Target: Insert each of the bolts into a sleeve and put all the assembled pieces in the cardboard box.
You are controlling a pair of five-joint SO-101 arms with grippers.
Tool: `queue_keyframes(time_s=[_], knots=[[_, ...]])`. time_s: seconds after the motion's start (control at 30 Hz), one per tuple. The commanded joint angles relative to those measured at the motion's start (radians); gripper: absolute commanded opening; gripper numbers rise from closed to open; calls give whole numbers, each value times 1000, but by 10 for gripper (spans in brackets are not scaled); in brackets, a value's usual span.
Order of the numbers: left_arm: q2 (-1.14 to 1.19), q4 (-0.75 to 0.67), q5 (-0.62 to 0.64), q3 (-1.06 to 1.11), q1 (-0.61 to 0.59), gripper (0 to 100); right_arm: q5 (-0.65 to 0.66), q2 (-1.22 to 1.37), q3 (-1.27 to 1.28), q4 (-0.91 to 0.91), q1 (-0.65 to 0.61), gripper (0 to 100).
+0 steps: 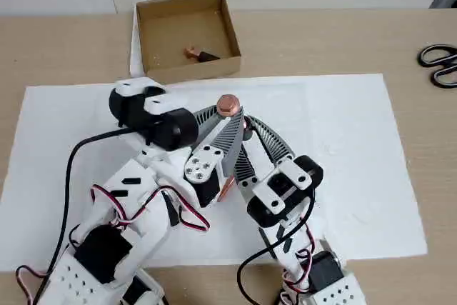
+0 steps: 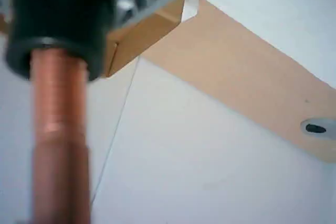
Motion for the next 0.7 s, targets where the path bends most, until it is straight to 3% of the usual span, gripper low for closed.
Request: queue_keyframes(time_s=[0.0, 0.5, 0.67], knots=[[-2, 18, 5, -16, 38, 6, 3, -7, 6, -25, -8, 5], [8, -28, 2, -8, 78, 6, 3, -8, 6, -25, -8, 5], [9, -26, -103, -8, 123, 6, 3, -8, 6, -25, -8, 5]])
